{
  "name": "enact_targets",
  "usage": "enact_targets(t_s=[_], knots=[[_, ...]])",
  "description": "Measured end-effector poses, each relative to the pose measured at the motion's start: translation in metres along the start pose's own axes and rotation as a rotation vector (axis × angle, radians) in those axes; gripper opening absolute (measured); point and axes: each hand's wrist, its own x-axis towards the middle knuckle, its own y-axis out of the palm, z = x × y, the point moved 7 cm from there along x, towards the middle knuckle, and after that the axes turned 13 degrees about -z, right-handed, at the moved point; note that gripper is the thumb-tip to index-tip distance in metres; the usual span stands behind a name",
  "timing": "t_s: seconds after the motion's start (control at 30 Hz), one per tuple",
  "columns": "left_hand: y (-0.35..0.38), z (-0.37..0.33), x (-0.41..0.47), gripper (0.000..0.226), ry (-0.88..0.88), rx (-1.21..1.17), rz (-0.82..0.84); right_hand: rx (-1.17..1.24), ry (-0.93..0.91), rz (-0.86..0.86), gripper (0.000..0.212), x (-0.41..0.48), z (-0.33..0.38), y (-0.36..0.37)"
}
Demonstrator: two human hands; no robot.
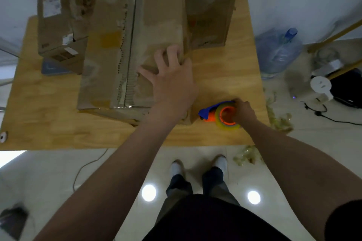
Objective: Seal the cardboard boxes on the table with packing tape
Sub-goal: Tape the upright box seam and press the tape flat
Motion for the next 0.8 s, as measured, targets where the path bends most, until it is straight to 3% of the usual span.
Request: enact_targets(t_s=[0.1,0.27,0.4,0.57,0.7,0.8], knots=[[-0.001,-0.001,0.0,0.019,0.003,0.015,-0.032,0.14,0.037,0.062,0.059,-0.004,-0.002,-0.008],[-0.011,0.002,0.0,0.023,-0.004,-0.074,-0.04,0.536,0.166,-0.07,0.058,-0.019,0.002,-0.044],[-0.021,0.015,0.003,0.02,-0.136,-0.408,0.055,0.783,0.099,-0.182,0.048,-0.042,0.034,-0.103],[-0.049,0.056,0.008,0.014,-0.48,-0.94,0.065,0.857,-0.117,-0.44,0.053,-0.072,0.085,-0.184],[-0.071,0.078,0.012,0.026,-0.529,-1.108,0.202,0.936,-0.188,-0.454,0.063,-0.108,0.134,-0.223],[-0.079,0.091,0.007,0.04,-0.602,-1.285,0.394,1.005,-0.221,-0.426,0.065,-0.136,0.168,-0.236]])
